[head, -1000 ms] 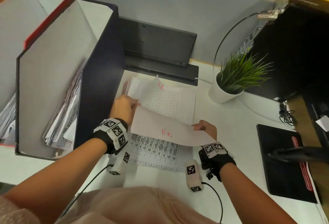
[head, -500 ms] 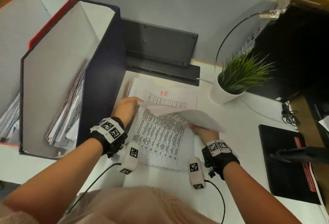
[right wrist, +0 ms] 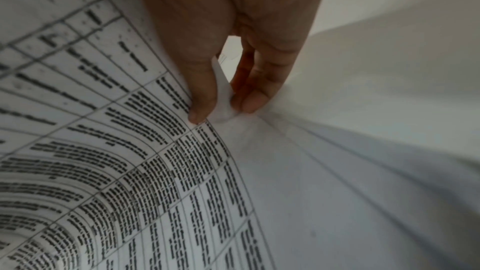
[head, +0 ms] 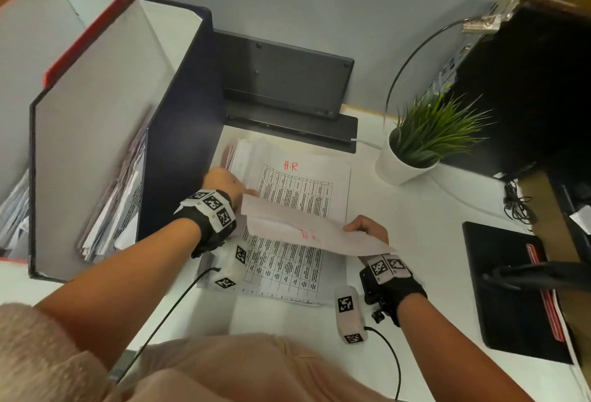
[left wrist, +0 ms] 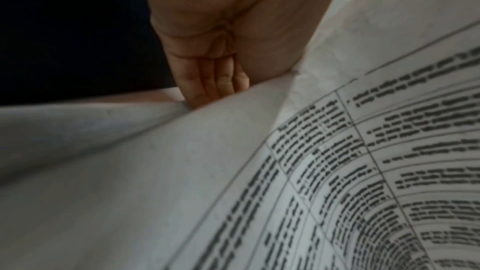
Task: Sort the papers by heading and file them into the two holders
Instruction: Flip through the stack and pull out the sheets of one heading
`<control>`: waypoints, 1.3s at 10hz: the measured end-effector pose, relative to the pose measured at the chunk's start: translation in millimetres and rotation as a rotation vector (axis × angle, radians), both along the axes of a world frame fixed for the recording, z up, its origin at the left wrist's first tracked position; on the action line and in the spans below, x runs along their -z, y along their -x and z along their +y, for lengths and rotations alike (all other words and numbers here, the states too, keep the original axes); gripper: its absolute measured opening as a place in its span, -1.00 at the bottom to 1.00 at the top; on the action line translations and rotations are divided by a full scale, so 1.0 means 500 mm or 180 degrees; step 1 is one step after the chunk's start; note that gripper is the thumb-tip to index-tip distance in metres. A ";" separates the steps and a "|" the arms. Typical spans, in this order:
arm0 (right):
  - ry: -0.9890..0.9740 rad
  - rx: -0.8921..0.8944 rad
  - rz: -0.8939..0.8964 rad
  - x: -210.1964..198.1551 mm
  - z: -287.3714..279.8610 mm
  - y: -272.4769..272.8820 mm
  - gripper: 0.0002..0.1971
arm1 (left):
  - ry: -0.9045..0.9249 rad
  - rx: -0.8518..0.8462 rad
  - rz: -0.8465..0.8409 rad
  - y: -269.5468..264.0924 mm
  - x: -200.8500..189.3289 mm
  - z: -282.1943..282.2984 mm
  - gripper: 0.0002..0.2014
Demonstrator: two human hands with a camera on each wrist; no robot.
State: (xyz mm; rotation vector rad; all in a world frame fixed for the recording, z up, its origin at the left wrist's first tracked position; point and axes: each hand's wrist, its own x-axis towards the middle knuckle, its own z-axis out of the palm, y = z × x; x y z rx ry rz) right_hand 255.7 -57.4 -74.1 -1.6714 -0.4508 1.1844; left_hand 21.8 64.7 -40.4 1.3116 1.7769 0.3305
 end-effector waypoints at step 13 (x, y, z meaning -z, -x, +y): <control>0.0226 0.0465 0.0589 -0.010 0.002 -0.005 -0.39 | -0.0155 0.0508 0.0421 0.000 -0.005 0.012 -0.81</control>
